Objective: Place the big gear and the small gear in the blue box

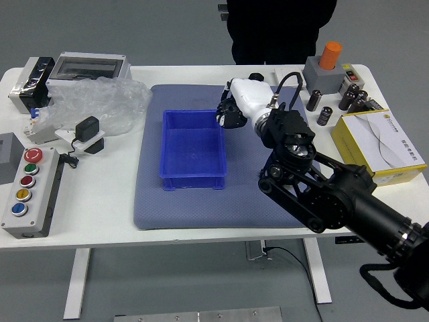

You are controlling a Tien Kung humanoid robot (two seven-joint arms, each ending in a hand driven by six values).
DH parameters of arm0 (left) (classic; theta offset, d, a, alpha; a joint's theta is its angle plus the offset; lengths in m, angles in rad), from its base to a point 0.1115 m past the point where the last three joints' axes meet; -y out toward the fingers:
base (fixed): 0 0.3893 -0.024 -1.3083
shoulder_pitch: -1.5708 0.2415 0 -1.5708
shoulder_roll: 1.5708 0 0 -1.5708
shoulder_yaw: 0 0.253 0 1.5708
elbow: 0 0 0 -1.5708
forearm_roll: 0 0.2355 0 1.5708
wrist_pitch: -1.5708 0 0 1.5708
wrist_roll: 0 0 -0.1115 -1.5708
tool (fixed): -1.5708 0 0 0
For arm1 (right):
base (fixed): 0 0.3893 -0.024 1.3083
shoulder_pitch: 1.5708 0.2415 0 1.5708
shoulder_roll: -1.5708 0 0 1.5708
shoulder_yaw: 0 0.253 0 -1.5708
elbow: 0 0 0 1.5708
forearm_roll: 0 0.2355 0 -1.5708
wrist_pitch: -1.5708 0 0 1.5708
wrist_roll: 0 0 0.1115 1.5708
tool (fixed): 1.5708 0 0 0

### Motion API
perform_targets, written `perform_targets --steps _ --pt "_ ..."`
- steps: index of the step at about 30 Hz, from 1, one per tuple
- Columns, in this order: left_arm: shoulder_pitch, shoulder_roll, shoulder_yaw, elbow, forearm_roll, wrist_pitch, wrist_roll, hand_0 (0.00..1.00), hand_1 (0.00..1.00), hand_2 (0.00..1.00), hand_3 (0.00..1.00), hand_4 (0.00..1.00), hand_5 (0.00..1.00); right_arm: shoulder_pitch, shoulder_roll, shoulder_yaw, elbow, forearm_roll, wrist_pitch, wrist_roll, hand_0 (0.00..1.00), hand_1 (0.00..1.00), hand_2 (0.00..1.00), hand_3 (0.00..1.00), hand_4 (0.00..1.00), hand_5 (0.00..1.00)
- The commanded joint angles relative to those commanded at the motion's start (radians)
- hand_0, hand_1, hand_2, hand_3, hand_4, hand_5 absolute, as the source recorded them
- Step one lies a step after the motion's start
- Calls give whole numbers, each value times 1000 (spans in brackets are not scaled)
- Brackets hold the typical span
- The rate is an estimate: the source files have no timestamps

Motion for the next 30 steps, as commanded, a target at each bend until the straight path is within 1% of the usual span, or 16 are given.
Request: perform_targets --steps 4,13,21,30 --pt "-1 -1 -2 0 7 -2 1 814 796 806 836 626 274 -3 30 -5 -7 -3 -7 3 535 409 418 416 573 35" --pt "-5 -7 -8 0 26 -6 5 814 796 806 833 626 272 -13 30 -9 -23 -5 -22 9 535 410 417 416 570 33" --pt "-16 -19 -21 0 55 -12 13 814 796 806 834 626 271 -28 30 -6 -47 -7 -39 16 536 412 418 416 571 32" --pt "-18 -22 -28 0 67 -13 21 814 796 805 834 626 270 -27 30 -22 -68 3 -42 17 538 412 419 418 572 31"
